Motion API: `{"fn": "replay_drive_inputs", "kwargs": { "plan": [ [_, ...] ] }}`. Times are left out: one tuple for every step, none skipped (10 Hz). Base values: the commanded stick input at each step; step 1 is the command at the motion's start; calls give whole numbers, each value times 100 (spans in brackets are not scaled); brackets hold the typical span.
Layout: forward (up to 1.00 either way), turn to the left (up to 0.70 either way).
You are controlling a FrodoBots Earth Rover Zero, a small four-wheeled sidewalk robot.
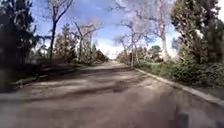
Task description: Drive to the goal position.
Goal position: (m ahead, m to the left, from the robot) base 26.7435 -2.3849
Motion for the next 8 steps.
{"fn": "replay_drive_inputs", "kwargs": {
  "plan": [
    [100,0],
    [100,0],
    [100,0],
    [100,0],
    [100,0],
    [100,0],
    [100,0],
    [100,0]
  ]
}}
